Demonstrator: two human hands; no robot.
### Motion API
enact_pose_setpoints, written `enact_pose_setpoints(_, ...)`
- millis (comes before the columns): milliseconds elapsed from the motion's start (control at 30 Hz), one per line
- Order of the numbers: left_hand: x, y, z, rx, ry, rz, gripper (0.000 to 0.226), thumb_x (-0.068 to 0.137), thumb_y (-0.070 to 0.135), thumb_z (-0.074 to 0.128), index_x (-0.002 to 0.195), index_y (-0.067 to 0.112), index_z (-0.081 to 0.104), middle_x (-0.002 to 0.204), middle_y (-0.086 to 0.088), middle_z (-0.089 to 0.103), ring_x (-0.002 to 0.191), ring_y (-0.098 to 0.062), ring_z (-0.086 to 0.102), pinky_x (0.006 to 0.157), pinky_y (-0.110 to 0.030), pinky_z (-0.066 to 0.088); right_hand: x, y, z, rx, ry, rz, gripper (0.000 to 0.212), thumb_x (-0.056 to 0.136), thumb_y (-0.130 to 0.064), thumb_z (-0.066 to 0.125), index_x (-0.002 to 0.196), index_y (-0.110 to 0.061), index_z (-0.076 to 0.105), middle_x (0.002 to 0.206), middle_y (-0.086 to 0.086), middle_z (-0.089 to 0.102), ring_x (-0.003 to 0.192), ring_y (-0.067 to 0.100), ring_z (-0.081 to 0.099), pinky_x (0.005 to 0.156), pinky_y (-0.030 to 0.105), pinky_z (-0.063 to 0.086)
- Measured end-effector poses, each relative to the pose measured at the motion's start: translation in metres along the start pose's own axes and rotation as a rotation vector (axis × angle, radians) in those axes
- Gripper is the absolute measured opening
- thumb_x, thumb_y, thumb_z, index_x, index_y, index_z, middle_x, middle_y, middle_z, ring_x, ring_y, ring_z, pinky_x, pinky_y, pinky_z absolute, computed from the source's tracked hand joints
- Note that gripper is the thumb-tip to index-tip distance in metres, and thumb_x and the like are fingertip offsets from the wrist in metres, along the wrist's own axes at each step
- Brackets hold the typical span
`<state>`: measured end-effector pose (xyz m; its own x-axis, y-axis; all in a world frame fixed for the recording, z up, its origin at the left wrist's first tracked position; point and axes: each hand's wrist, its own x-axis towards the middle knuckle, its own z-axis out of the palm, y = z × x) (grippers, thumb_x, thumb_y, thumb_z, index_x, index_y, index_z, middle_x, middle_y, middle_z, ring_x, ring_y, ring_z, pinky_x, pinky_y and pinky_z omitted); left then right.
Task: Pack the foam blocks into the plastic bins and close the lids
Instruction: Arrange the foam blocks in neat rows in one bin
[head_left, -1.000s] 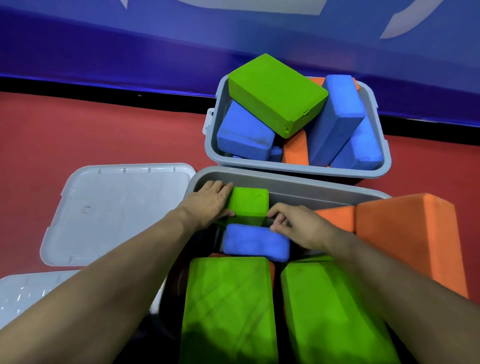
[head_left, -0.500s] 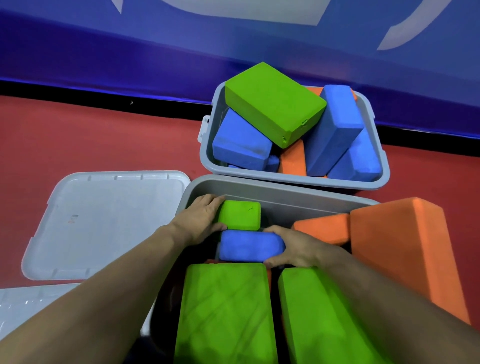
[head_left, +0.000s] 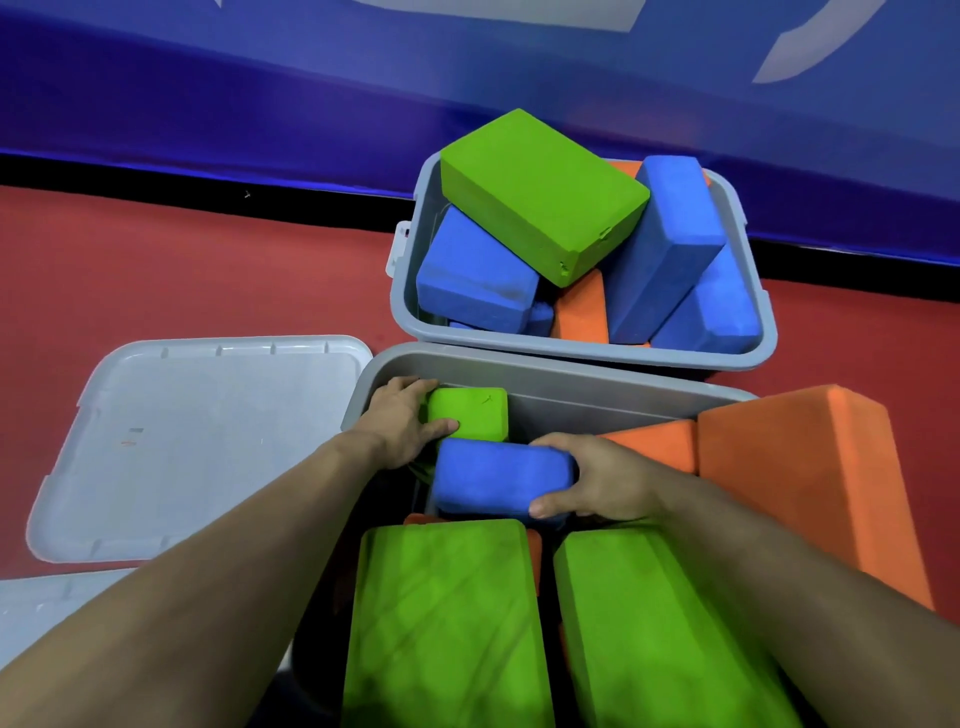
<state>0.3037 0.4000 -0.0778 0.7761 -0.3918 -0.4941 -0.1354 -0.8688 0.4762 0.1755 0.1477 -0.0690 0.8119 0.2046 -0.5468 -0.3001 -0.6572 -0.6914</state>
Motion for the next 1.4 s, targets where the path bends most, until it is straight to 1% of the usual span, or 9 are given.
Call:
enact_pose_setpoints(133,-0.002,0.001,0.002,0.031,0.021,-0.014,0.063,0.104,0.045,0.048,0.158,0.020,0.030,0.161,-0.013,0.026,0.150,-0.032,0.019,0.123,-0.038,0.013,-0.024,-0.021,-0.033,-0.026,0.005,0.009,0.062,0.073,-0.042,0.089,0.126,-0.035,0.059,0.112,-0.012,0.069,0.091,0.005,0.069,0.086,0.030,0.058)
enact_pose_setpoints(233,-0.002,0.001,0.002,0.019,0.005,-0.035,0.063,0.104,0.046,0.044,0.159,0.020,0.028,0.162,-0.012,0.023,0.151,-0.031,0.015,0.125,-0.039,0.012,-0.050,-0.035,-0.060,0.063,0.000,0.022,0.064,0.074,-0.034,0.090,0.129,-0.035,0.058,0.125,-0.005,0.065,0.112,0.015,0.067,0.092,0.040,0.059)
enact_pose_setpoints(367,-0.003,0.004,0.001,0.058,-0.014,-0.030,0.075,0.099,0.051,0.055,0.160,0.020,0.024,0.162,-0.012,0.023,0.151,-0.031,0.015,0.123,-0.037,0.013,-0.084,-0.054,-0.088,0.238,0.000,0.029,0.056,0.073,-0.031,0.090,0.123,-0.034,0.065,0.125,0.002,0.065,0.114,0.025,0.068,0.084,0.050,0.062)
enact_pose_setpoints(500,-0.010,0.006,-0.001,0.127,-0.048,-0.013,0.095,0.083,0.052,0.076,0.158,0.023,0.025,0.152,-0.013,0.030,0.143,-0.034,0.023,0.120,-0.038,0.020,-0.120,-0.063,-0.094,0.195,0.093,-0.041,0.054,0.075,-0.029,0.088,0.125,-0.030,0.066,0.123,-0.007,0.069,0.119,0.016,0.065,0.097,0.043,0.057)
enact_pose_setpoints(833,-0.039,0.031,-0.025,0.213,0.027,-0.041,0.097,0.070,0.073,0.074,0.135,0.008,0.044,0.140,-0.019,0.044,0.136,-0.036,0.037,0.111,-0.044,0.035,-0.169,-0.086,-0.091,0.319,0.223,-0.033,0.051,0.079,-0.030,0.082,0.127,-0.026,0.066,0.131,-0.007,0.066,0.111,0.013,0.069,0.082,0.045,0.063)
enact_pose_setpoints(933,-0.058,0.038,-0.041,0.132,0.118,-0.046,0.101,0.067,0.077,0.073,0.137,0.010,0.043,0.138,-0.017,0.045,0.133,-0.035,0.039,0.107,-0.047,0.040,-0.183,-0.086,-0.092,0.441,0.324,-0.031,0.068,0.069,-0.050,0.086,0.125,-0.020,0.064,0.118,0.009,0.073,0.097,0.027,0.074,0.076,0.042,0.064)
enact_pose_setpoints(1033,-0.076,0.039,-0.062,0.031,0.214,-0.081,0.097,0.066,0.077,0.074,0.132,0.011,0.047,0.130,-0.014,0.052,0.124,-0.035,0.047,0.101,-0.046,0.045,-0.191,-0.085,-0.095,0.408,0.533,-0.027,0.095,0.045,-0.078,0.084,0.113,-0.014,0.064,0.097,0.006,0.076,0.081,0.025,0.075,0.065,0.031,0.061)
enact_pose_setpoints(1200,-0.107,0.036,-0.071,-0.092,0.240,-0.272,0.089,0.069,0.075,0.074,0.120,0.011,0.040,0.122,-0.018,0.059,0.116,-0.039,0.054,0.091,-0.045,0.051,-0.176,-0.083,-0.093,0.123,0.732,0.120,0.057,0.069,-0.069,0.078,0.097,-0.022,0.060,0.086,-0.002,0.073,0.078,0.019,0.071,0.077,0.045,0.057)
enact_pose_setpoints(1400,-0.122,0.061,-0.076,-0.125,0.333,-0.437,0.107,0.077,0.070,0.071,0.141,-0.003,0.027,0.132,-0.019,0.059,0.120,-0.041,0.058,0.095,-0.046,0.051,-0.159,-0.105,-0.080,0.166,0.761,0.193,0.058,0.078,-0.066,0.074,0.100,-0.017,0.052,0.088,-0.001,0.073,0.055,0.013,0.072,0.064,0.038,0.055)
